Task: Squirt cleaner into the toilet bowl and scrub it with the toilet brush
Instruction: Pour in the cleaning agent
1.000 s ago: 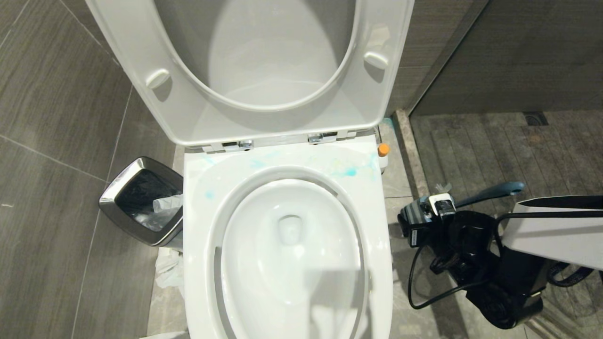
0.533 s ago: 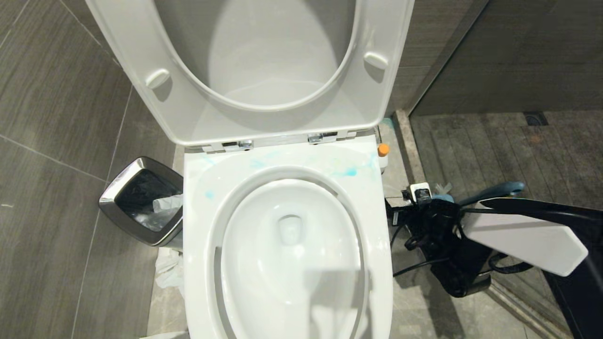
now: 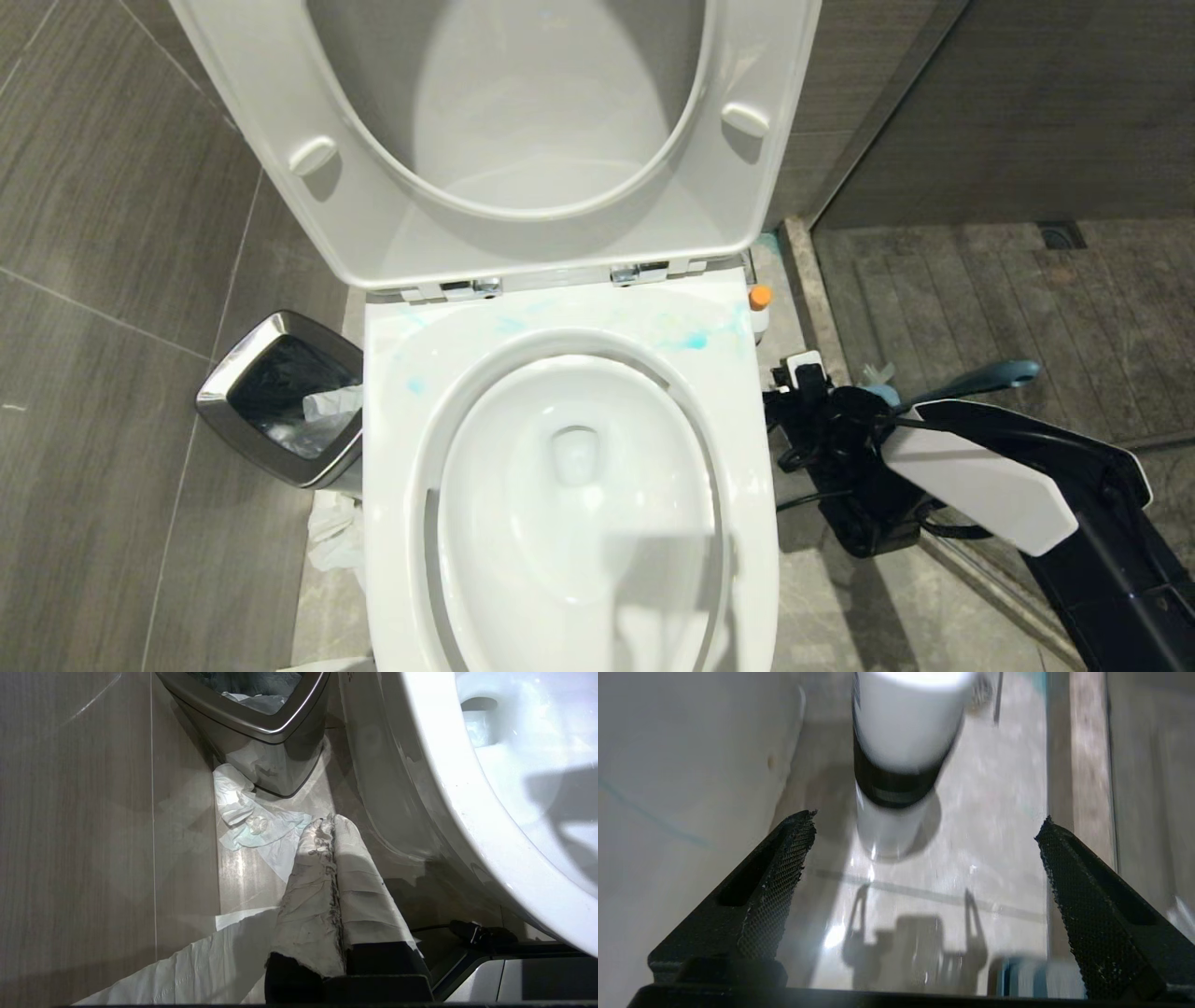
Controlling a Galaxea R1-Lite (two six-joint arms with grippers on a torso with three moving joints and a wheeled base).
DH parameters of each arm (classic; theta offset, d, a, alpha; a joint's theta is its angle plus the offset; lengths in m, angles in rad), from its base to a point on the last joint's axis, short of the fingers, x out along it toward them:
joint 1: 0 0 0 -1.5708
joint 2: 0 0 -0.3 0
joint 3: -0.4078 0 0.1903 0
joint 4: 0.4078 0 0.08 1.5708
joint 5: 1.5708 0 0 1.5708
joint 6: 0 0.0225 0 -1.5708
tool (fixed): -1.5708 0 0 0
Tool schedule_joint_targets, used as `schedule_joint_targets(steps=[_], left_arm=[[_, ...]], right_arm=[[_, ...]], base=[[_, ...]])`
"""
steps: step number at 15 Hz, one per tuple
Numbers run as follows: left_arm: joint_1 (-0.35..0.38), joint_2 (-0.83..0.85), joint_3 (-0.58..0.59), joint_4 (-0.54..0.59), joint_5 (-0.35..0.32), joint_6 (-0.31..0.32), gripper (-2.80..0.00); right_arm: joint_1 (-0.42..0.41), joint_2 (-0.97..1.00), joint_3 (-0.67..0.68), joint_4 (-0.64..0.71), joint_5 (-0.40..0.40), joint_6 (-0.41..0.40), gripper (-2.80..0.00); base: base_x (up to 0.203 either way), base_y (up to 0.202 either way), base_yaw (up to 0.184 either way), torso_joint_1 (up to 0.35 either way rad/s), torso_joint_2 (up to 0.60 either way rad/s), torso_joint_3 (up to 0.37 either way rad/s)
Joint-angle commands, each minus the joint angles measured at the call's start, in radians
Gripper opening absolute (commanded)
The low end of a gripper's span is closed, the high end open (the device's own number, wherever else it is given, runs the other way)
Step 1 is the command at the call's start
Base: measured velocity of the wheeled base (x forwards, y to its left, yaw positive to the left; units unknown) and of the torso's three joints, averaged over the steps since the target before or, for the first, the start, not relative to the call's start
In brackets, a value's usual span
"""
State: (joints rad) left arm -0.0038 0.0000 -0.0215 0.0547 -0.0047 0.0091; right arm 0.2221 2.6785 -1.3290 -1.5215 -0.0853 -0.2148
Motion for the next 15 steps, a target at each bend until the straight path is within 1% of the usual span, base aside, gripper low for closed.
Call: schedule_joint_targets(steps=[1,4,5,11,15], left_arm=[[-0.001,0.002,0.000,0.000,0.000,0.000,-2.80],[-0.001,0.002,0.000,0.001,0.000,0.000,-2.80],[-0.001,0.002,0.000,-0.001,0.000,0.000,-2.80],[-0.001,0.002,0.000,0.000,0.000,0.000,-2.80],[-0.001,0.002,0.000,0.000,0.000,0.000,-2.80]], right_arm=[[-0.004,0.053,-0.065,-0.009,0.007,-0.017,0.00],[-0.009,0.106,-0.186,-0.009,0.010,-0.053,0.00],[-0.012,0.112,-0.200,-0.009,0.011,-0.060,0.00],[-0.018,0.142,-0.336,-0.007,0.018,-0.063,0.00],[-0.018,0.143,-0.338,0.021,0.021,-0.061,0.00]], base=[[0.000,0.000,0.000,0.000,0.00,0.000],[0.000,0.000,0.000,0.000,0.00,0.000],[0.000,0.000,0.000,0.000,0.00,0.000],[0.000,0.000,0.000,0.000,0.00,0.000],[0.000,0.000,0.000,0.000,0.00,0.000]])
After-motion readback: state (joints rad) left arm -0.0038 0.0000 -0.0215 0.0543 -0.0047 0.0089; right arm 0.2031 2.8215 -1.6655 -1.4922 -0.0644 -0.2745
